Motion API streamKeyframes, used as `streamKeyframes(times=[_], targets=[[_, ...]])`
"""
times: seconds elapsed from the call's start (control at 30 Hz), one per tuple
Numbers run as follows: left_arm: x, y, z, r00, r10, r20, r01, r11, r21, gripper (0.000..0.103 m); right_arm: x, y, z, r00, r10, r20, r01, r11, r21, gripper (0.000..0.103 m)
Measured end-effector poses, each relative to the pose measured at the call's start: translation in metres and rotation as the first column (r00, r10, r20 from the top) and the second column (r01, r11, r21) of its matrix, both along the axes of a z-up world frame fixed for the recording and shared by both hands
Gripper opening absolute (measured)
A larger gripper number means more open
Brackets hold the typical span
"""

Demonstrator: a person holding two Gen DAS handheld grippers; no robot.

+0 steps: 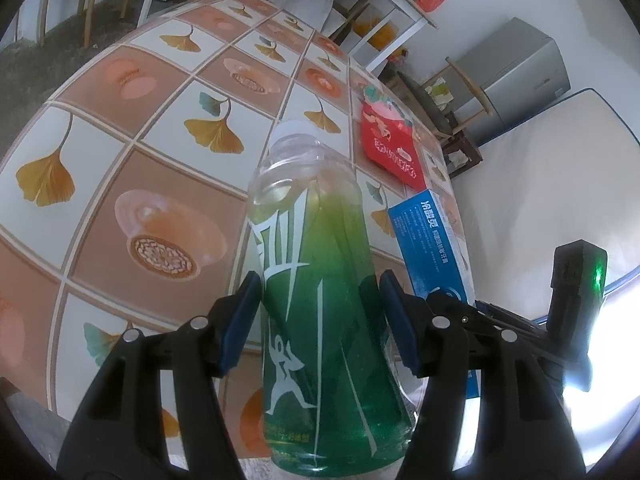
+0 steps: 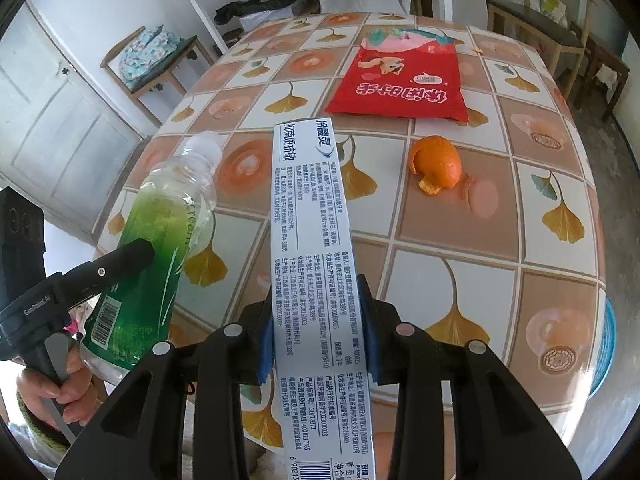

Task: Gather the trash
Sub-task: 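Hold the green bottle in left tool while right holds the toothpaste box above the table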

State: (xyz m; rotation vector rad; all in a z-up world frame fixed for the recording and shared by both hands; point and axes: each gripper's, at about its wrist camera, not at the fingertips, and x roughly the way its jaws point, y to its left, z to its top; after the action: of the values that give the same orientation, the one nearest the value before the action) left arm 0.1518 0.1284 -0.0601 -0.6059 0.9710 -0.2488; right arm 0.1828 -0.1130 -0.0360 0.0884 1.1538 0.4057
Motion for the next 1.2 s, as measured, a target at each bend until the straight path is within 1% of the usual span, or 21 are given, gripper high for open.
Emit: streamKeyframes(times=[0.3, 1.2], targets=[[0.007, -0.001, -0.006, 1.0, 0.0, -0.025, 0.0, 1.0, -0.005, 0.058, 0.002, -0.003, -0.006, 1.0, -0.008, -0.013, 0.008, 1.0, 0.003, 0.034], [0.006, -0.001, -0.006, 1.0, -0.001, -0.025, 0.001, 1.0, -0.004, 0.058, 0.004, -0.007, -0.011, 1.0, -0.013, -0.02, 0.013, 1.0, 0.004, 0.034]])
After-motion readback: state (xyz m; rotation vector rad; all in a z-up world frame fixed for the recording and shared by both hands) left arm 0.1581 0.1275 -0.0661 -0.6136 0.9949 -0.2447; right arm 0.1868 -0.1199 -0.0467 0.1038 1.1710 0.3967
